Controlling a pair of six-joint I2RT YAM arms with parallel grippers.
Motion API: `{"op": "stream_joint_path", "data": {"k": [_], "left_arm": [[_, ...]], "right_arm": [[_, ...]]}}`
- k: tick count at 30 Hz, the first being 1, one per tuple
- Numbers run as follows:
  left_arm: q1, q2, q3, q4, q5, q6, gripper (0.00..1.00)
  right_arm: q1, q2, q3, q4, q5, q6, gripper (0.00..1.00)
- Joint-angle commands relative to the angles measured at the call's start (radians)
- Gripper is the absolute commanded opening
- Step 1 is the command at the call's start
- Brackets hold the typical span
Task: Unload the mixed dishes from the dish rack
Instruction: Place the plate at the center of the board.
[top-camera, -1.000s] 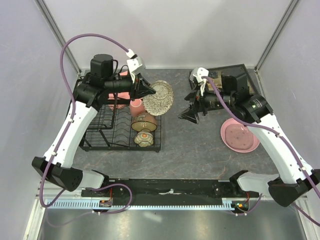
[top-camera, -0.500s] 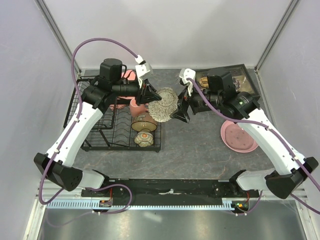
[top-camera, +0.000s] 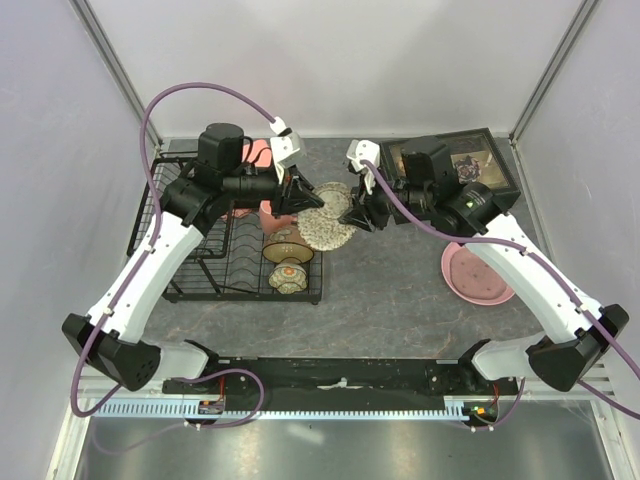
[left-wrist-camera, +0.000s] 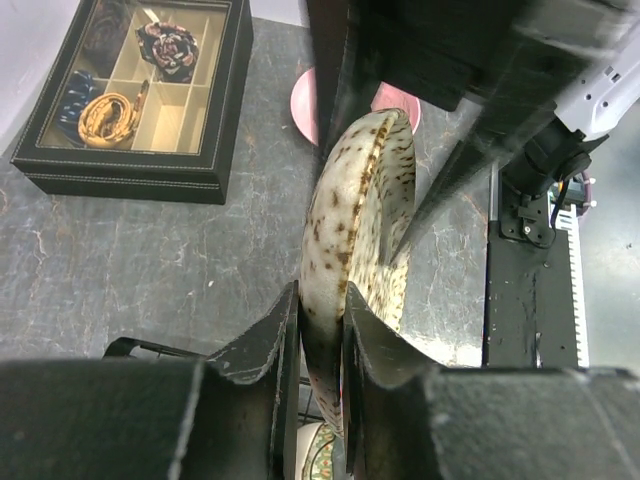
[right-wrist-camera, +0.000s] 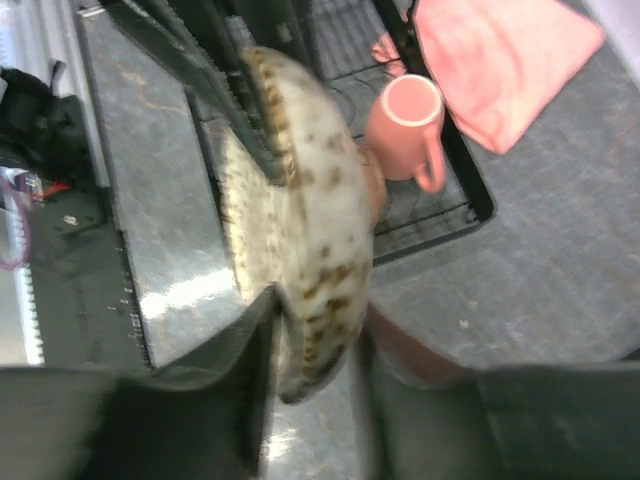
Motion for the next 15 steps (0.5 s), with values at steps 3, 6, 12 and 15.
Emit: {"op": "stream_joint_path", "data": {"k": [3,6,12,15], "left_arm": [[-0.007,-0.053,-0.007,0.082,0.048,-0.041,0.02],[-0.007,-0.054,-0.014,0.085,0.048,-0.041,0.04],[-0.007,-0.070,-0.036,0.105,0.029,-0.046,0.52],[-0.007,-0.081,-0.034,0.106,0.005,-0.040,0.72]], "right_arm": [[0.005,0.002,0.034,0.026,0.034,-0.004,0.10],[0.005,-0.007,0.019,0.032,0.048,-0.002,0.00],[0.005,-0.041,-0.035,0.055,0.104,-0.004,0.00],[0.006,-0.056,-0.055,0.057,0.164,-0.004,0.00]]}}
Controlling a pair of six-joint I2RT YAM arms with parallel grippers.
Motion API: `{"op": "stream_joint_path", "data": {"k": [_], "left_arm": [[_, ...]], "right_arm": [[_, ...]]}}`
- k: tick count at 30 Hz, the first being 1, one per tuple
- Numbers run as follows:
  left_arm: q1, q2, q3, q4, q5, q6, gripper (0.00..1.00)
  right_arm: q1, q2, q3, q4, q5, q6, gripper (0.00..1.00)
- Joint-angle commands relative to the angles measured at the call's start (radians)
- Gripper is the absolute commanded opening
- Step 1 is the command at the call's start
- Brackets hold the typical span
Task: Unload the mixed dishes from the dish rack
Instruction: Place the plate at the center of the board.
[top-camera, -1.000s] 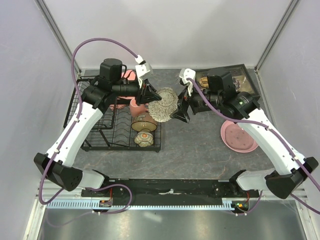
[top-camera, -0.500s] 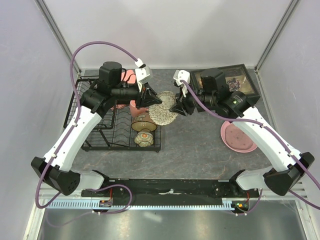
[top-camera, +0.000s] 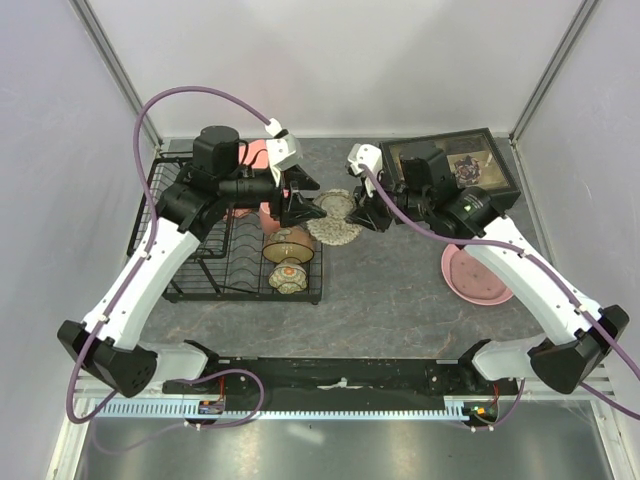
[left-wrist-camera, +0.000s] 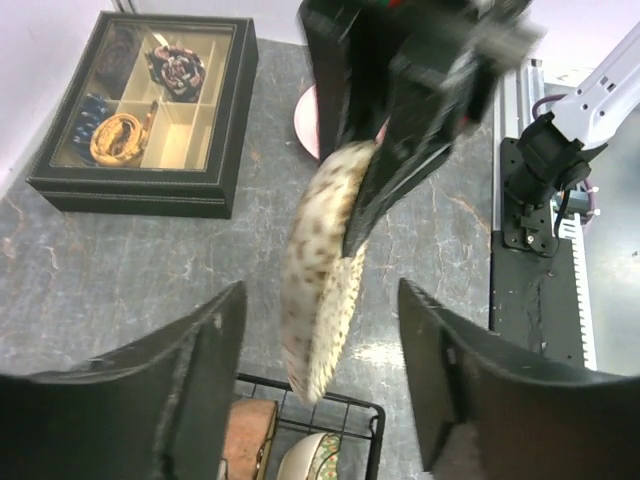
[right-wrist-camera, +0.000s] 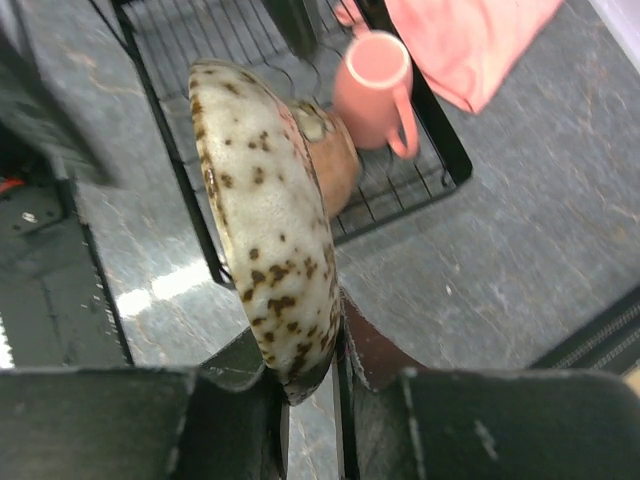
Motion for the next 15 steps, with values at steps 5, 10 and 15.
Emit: {"op": "stream_joint_path", "data": {"k": [5,10,15], "left_arm": [[0.000,-0.085,-0.003,0.048,-0.021,-0.005,0.83],[0.000,-0.099,-0.024,0.023,-0.050,0.044,0.85],[-0.002,-0.103,-0.056,-0.015,-0.059,0.084,0.86]], "right_arm": [[-0.021,-0.089,-0.079,0.064,0.140,-0.016,0.00],[-0.154,-0.144,-0.138,0.063,0.140,0.014,0.00],[-0.365,-0.186,-0.239,0.050,0.059,0.021,0.00]]}}
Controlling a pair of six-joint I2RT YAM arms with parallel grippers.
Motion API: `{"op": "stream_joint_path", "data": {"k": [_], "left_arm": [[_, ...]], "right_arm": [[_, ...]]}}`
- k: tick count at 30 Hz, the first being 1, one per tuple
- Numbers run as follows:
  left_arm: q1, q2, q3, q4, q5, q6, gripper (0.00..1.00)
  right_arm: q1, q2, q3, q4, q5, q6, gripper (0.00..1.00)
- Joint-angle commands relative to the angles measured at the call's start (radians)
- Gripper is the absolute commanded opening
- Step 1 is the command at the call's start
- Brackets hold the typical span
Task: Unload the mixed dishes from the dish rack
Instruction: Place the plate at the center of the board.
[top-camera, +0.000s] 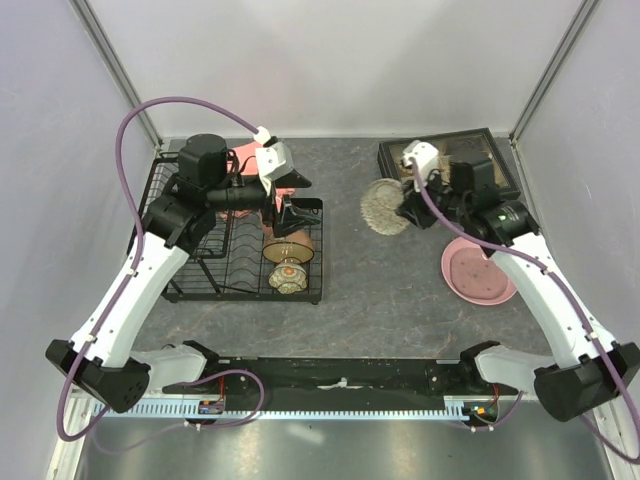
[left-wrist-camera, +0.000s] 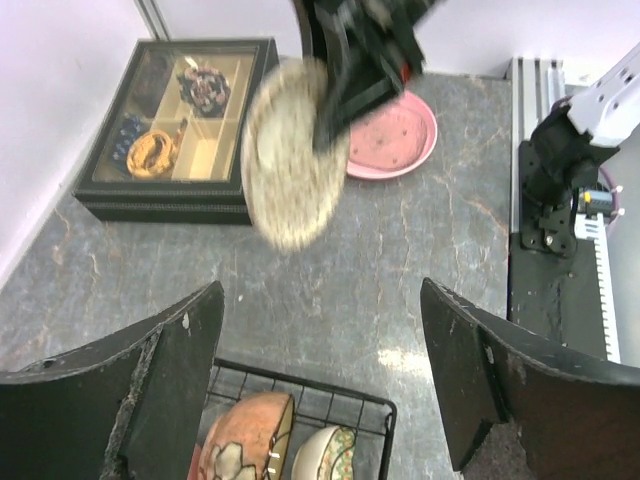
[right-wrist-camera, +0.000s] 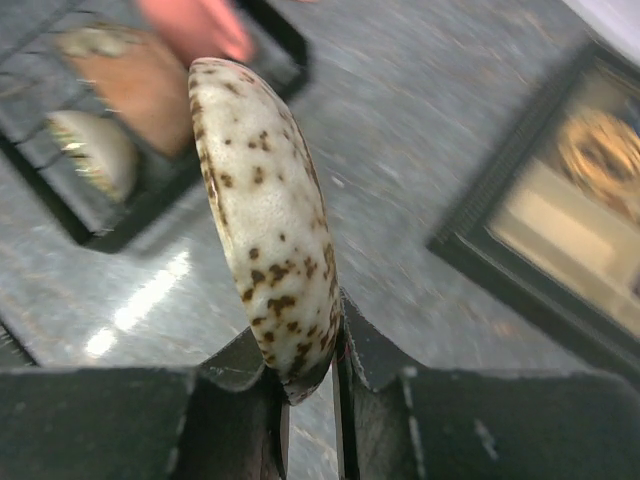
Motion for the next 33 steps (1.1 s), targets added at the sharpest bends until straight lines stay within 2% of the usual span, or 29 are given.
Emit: {"op": "stream_joint_path", "data": {"k": [1,8,9,15,18,23,27,33], "left_arm": [[0.000,-0.006,-0.036,-0.028,-0.025,0.066,0.88],[0.000,-0.001,-0.083,-0.047,-0.053,0.092,0.89],[0.000,-0.003,-0.094,-0.054,-0.060,0.097,0.89],[0.000,-0.001,-0.139,-0.062,-0.094,0.121,0.88],[-0.002,0.010,-0.148,-0.062,-0.102,0.125,0.88],[0.000,0.033,-0.155,-0.053,-0.091,0.125,0.88],[0.000,0.037,-0.177,-0.041,-0.082,0.123,0.88],[0.000,0.046,-0.188,-0.034,-0.069,0.125,0.87]], "right_arm": [[-0.171,-0.063,-0.065,0.044,-0.059,0.022,0.00],[-0.412,-0.095,-0.192,0.021,-0.192,0.008,0.00],[-0.503,-0.095,-0.203,0.017,-0.235,0.004,0.00],[-0.802,-0.031,-0.238,-0.099,-0.398,-0.145,0.00],[-0.905,0.020,-0.244,-0.176,-0.476,-0.245,0.00],[-1.019,0.084,-0.250,-0.317,-0.546,-0.397,0.00],[-1.128,0.178,-0.237,-0.438,-0.597,-0.580,0.00],[-1.223,0.349,-0.163,-0.709,-0.669,-0.838,0.00]]}}
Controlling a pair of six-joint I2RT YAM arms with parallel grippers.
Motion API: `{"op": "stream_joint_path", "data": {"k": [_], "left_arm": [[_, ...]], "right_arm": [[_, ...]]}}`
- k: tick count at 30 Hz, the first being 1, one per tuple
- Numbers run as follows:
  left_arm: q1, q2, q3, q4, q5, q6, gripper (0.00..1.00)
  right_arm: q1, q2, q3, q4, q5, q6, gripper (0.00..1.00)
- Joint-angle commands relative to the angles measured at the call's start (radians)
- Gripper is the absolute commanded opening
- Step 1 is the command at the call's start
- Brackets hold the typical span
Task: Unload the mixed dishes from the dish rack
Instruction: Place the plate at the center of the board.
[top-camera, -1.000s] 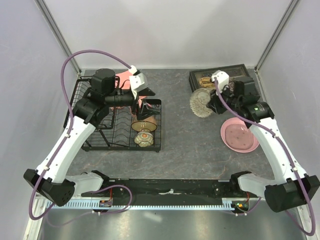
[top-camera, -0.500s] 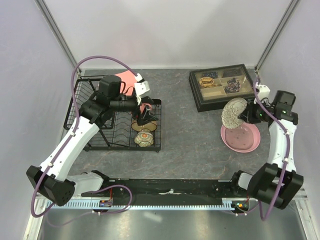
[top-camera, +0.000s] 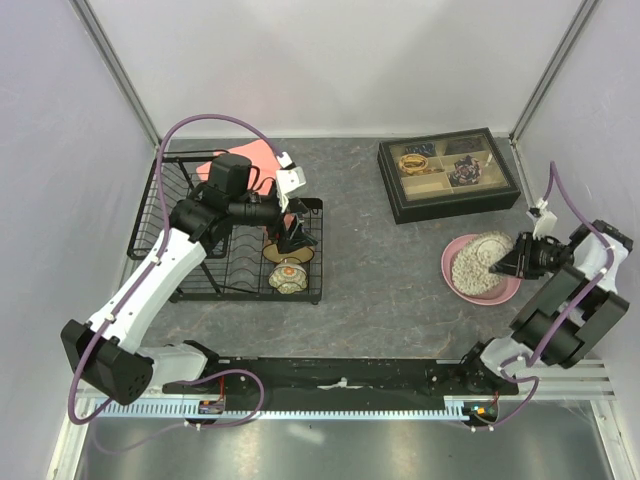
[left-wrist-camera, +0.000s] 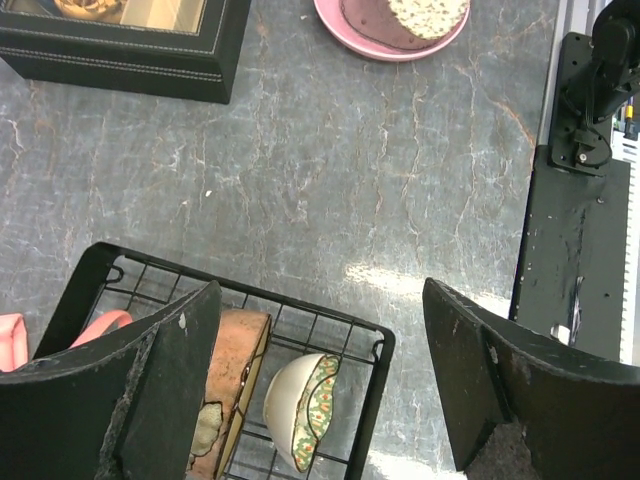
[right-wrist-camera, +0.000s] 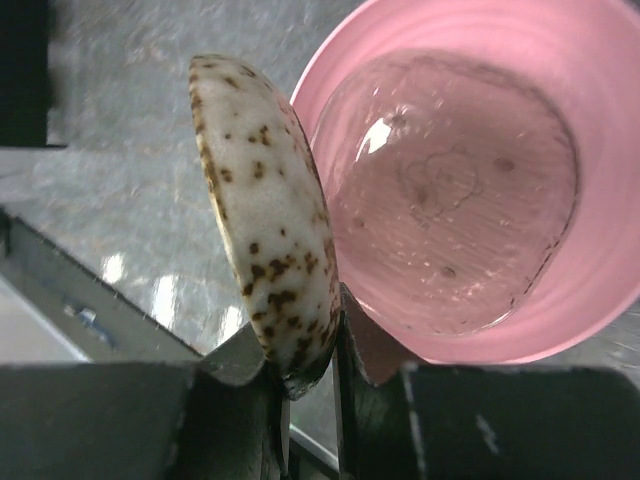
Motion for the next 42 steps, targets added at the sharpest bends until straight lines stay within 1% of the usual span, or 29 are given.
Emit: {"op": "stream_joint_path", "data": {"k": [1,5,12,18,23,29,31,36,39,42], "left_arm": [[0.000,0.009,-0.005,0.033,0.024,0.034,0.87],[0.000,0.010,-0.008,0.033,0.032,0.031,0.87],[0.000,0.013,-0.008,0.035,0.033,0.028,0.87],[0.000,0.029,-0.004,0.035,0.042,0.018,0.87],[0.000,0.032,-0.005,0.040,0.046,0.014,0.87],[0.000,0.038,-0.004,0.047,0.053,0.003,0.87],[0.000,0.041,-0.004,0.052,0.052,0.003,0.86],[0.000,0.043,-0.004,0.050,0.050,0.000,0.86],[0.000,0.042,-0.004,0.052,0.050,-0.001,0.86],[0.000,0.039,-0.005,0.050,0.047,0.002,0.86]], "right_arm": [[-0.049,0.106,0.097,-0.288,-0.153,-0.332,0.00],[-0.063,0.175,0.112,-0.304,-0.158,-0.334,0.00],[-0.064,0.190,0.129,-0.293,-0.158,-0.345,0.00],[-0.064,0.228,0.155,-0.292,-0.152,-0.327,0.00],[-0.064,0.244,0.155,-0.255,-0.136,-0.291,0.00],[-0.046,0.251,0.171,-0.168,-0.101,-0.198,0.00],[-0.019,0.242,0.158,-0.114,-0.077,-0.163,0.00],[0.043,0.201,0.116,0.055,-0.023,0.000,0.00],[0.069,0.193,0.105,0.121,0.006,0.057,0.01],[0.086,0.202,0.105,0.139,0.014,0.077,0.03]]}}
